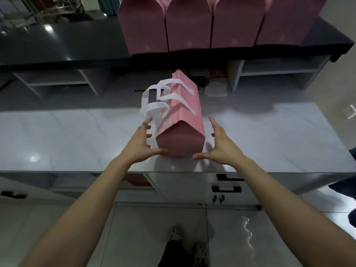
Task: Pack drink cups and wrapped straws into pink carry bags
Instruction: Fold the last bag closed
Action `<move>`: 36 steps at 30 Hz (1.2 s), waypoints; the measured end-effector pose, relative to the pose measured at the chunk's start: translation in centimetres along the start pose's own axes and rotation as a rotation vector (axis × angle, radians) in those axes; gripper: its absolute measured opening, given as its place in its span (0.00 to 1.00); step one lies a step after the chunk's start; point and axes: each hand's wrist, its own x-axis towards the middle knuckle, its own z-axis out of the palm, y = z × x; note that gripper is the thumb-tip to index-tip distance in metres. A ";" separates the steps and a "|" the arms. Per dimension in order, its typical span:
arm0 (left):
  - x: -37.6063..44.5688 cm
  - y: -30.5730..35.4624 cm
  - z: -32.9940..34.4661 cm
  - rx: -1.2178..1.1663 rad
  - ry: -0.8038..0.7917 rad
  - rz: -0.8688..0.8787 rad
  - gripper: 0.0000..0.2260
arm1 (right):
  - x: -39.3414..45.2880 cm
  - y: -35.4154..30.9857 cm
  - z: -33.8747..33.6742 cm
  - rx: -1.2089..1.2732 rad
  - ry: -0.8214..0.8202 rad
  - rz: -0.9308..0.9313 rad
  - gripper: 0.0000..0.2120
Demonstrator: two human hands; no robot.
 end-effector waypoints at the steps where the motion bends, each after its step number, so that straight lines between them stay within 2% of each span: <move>1: 0.6 0.3 0.5 -0.064 -0.039 0.003 0.69 | 0.6 -0.3 0.3 0.052 -0.022 0.006 0.78; 4: 2.1 0.5 1.9 -0.109 -0.117 0.040 0.75 | 2.1 -0.7 1.2 0.179 -0.046 0.011 0.80; 9: 1.9 -0.1 2.5 -0.093 -0.115 0.083 0.68 | 2.5 -1.8 3.0 0.258 0.021 -0.085 0.73; 14: 0.9 -1.8 0.0 -0.158 -0.100 0.122 0.66 | 2.2 -5.4 4.4 0.247 0.055 -0.117 0.70; 20: -0.7 -5.2 -9.1 -0.159 -0.051 0.206 0.66 | 3.8 -14.5 7.3 0.202 0.110 -0.163 0.69; 28: -1.3 -9.4 -24.4 -0.031 0.079 0.311 0.64 | 7.6 -28.3 11.4 0.202 0.192 -0.283 0.67; 36: 5.9 -8.1 -34.2 -0.019 0.126 0.398 0.65 | 15.6 -36.5 7.5 0.123 0.261 -0.356 0.68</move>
